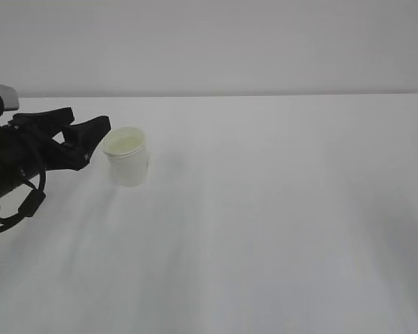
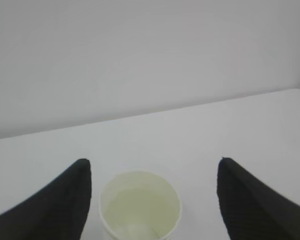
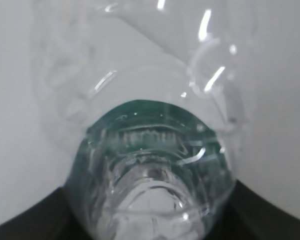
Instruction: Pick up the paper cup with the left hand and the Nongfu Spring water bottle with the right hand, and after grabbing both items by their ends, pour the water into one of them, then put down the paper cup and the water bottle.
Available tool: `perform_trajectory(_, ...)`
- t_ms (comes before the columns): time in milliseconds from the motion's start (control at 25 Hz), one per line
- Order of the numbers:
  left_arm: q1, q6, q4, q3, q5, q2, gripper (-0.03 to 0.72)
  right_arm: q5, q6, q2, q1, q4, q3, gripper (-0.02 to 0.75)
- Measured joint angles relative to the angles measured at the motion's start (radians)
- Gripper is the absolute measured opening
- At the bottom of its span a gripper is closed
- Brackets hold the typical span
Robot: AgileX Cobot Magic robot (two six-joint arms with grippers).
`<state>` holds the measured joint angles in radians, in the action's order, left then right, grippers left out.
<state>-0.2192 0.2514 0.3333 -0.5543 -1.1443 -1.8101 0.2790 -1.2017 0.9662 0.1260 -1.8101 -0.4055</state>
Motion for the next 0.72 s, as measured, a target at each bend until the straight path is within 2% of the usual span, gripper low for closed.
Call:
perform_trajectory(280, 0.000, 0.000, 0.000, 0.035, 0.000, 0.085, 0.559, 0.000, -0.033, 0.000, 0.000, 0.000, 0.000, 0.420)
perform_trajectory(720, 0.000, 0.000, -0.015, 0.169, 0.000, 0.228, 0.558, 0.000, -0.028, 0.000, 0.000, 0.024, 0.000, 0.420)
